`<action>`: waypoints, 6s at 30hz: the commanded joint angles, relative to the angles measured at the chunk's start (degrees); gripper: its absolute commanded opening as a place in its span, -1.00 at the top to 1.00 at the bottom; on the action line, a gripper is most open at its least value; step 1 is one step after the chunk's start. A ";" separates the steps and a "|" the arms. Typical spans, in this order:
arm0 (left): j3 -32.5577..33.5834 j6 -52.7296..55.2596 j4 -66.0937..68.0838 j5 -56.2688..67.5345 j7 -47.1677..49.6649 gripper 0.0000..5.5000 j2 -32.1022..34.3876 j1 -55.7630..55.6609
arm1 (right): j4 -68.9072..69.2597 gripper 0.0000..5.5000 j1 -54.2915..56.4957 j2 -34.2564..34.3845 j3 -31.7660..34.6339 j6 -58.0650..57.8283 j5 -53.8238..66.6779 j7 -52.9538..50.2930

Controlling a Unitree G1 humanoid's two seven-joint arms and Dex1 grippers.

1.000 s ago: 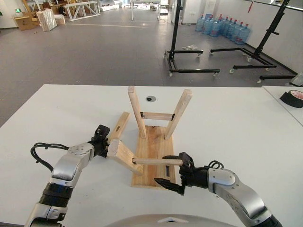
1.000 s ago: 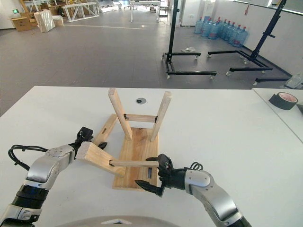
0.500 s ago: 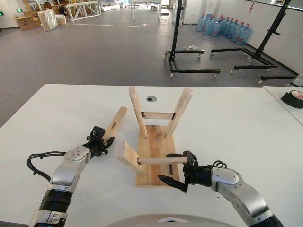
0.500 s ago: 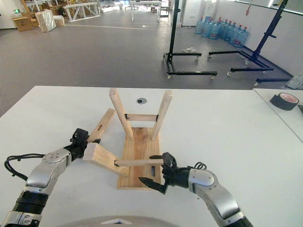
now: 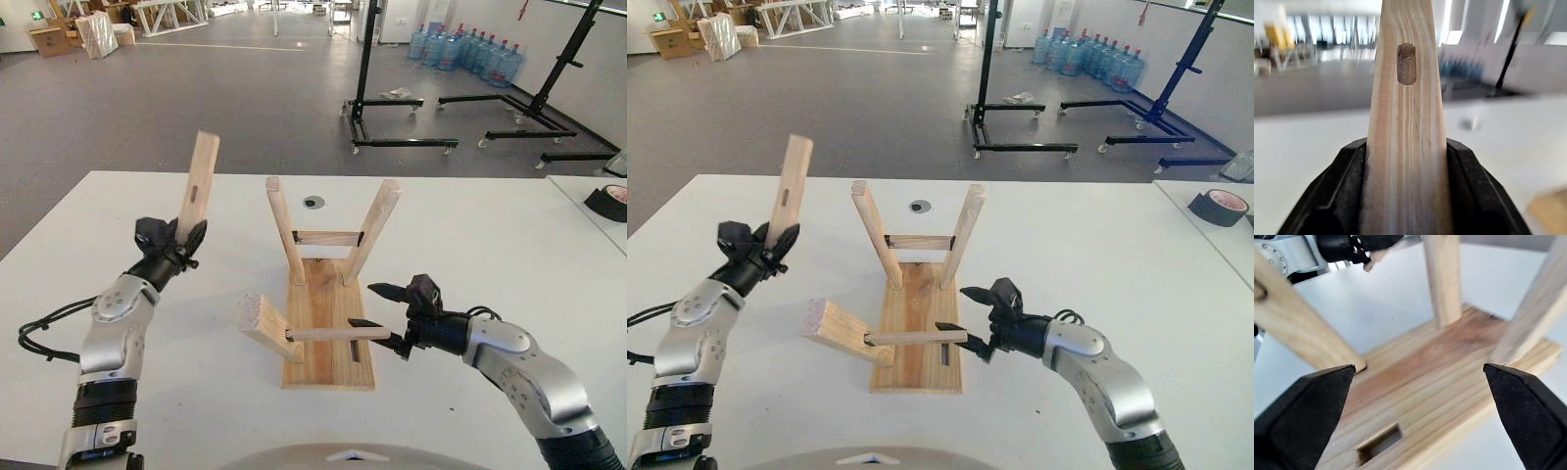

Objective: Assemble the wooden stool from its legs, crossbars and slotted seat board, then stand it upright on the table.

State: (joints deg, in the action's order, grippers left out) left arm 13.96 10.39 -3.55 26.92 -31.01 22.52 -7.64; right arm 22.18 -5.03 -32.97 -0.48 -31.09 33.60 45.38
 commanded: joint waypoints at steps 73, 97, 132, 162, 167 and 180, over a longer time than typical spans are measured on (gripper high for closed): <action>-0.02 31.05 -13.90 28.56 -32.92 -0.18 14.91 9.41 | 0.40 0.26 5.21 -16.35 5.37 -7.34 12.37 22.58; 2.36 32.03 -25.99 40.39 -24.19 -0.18 14.77 5.41 | 0.12 0.26 13.16 -24.57 -1.23 -5.14 5.58 26.43; 1.56 31.23 -30.76 49.94 -18.66 -0.18 16.12 2.95 | 5.10 0.26 -2.79 -17.14 -1.75 5.43 3.11 16.78; -9.87 23.91 -24.96 28.40 -18.40 -0.18 22.16 11.86 | 2.85 0.26 -10.61 -15.22 -0.03 9.66 9.40 11.59; -10.66 23.03 -24.88 28.04 -18.66 -0.18 22.65 11.91 | 4.89 0.25 -9.37 -13.86 4.08 1.55 23.62 9.20; -11.35 21.97 -23.68 26.97 -19.92 -0.18 23.37 9.60 | 5.50 -0.18 -7.40 -13.17 5.91 -5.97 25.36 9.04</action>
State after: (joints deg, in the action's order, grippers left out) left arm 6.78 28.52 -29.00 60.09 -51.12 43.89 -0.68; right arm 27.94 -11.23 -46.05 7.69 -34.88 62.62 55.32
